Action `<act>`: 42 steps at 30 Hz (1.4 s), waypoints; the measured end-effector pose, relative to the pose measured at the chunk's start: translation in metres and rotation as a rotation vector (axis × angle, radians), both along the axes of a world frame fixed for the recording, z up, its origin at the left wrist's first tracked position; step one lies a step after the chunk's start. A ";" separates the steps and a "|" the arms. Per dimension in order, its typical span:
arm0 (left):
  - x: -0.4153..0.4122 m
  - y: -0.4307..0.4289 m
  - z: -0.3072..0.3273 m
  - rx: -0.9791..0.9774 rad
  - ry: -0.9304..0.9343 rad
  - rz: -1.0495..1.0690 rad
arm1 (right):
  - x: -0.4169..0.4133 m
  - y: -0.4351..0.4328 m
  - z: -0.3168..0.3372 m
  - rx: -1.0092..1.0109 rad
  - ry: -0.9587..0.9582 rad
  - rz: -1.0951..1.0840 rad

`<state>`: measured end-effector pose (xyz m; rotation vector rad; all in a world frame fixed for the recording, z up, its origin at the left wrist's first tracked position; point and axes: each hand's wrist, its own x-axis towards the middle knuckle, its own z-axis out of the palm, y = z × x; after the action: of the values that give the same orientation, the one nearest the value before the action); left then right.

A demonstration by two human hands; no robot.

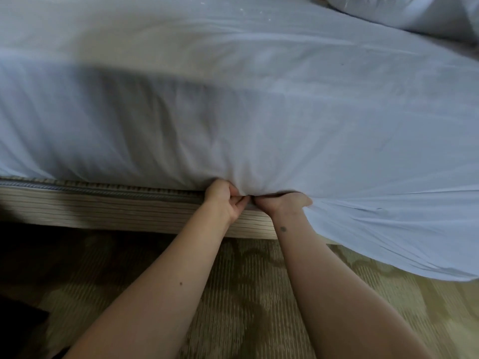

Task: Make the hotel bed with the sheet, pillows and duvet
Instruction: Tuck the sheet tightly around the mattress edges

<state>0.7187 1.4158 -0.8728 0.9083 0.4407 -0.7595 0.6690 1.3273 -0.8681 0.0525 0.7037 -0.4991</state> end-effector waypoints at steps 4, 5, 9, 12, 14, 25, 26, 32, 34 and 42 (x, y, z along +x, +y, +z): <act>-0.016 -0.013 0.001 -0.100 0.061 0.022 | -0.033 -0.024 -0.004 -0.245 0.263 0.308; -0.022 -0.019 0.000 -0.138 0.068 0.007 | -0.043 -0.032 -0.002 -0.344 0.316 0.364; -0.051 -0.052 -0.005 -0.224 0.102 -0.107 | -0.095 -0.067 0.000 -0.693 0.600 0.710; -0.069 -0.080 -0.011 -0.223 0.105 -0.139 | -0.136 -0.094 -0.015 -0.699 0.752 0.878; -0.074 -0.094 -0.014 -0.239 0.113 -0.109 | -0.147 -0.108 -0.023 -0.574 0.668 0.719; -0.136 -0.158 -0.007 -0.363 0.120 -0.336 | -0.152 -0.145 -0.021 -0.259 0.351 0.080; -0.144 -0.166 -0.006 -0.352 0.111 -0.380 | -0.152 -0.149 -0.022 -0.275 0.352 0.077; -0.141 -0.175 -0.014 -0.190 0.077 -0.388 | -0.157 -0.163 -0.033 -0.469 0.635 0.011; -0.138 -0.175 -0.015 -0.168 0.059 -0.407 | -0.162 -0.171 -0.032 -0.479 0.734 -0.014; -0.138 -0.183 -0.022 -0.125 -0.031 -0.398 | -0.165 -0.168 -0.012 -0.382 0.437 0.001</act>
<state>0.5805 1.2328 -0.8944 0.8994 0.1819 -1.1217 0.5041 1.1592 -0.8804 -0.4264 1.0225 -0.6454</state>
